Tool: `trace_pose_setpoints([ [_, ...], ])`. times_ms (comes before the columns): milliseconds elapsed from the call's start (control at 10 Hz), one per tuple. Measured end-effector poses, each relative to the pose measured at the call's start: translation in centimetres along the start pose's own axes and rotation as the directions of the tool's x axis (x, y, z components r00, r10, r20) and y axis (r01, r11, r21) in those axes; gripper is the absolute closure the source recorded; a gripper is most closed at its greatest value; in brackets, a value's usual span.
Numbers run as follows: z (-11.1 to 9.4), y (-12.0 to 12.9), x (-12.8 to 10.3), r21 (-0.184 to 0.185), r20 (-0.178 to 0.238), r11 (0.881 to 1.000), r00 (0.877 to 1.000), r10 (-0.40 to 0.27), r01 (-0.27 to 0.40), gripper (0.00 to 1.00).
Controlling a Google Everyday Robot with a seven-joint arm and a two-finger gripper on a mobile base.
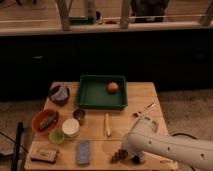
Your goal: Place grapes in tray
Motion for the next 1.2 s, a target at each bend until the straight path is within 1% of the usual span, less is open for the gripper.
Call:
trace_pose_setpoints([
  [300, -0.8, -0.6, 0.4, -0.003, -0.009, 1.0, 1.0, 0.0, 0.0, 1.0],
  [600, -1.6, -1.8, 1.2, -0.005, -0.019, 1.0, 1.0, 0.004, -0.004, 1.0],
  [800, -1.9, -2.6, 1.8, -0.012, -0.026, 1.0, 1.0, 0.017, -0.017, 1.0],
  [1000, -2.3, -3.9, 2.7, -0.019, -0.033, 0.999, 0.999, 0.026, -0.026, 1.0],
  [1200, -2.6, -4.6, 3.5, -0.026, -0.035, 0.999, 0.998, 0.047, -0.048, 1.0],
])
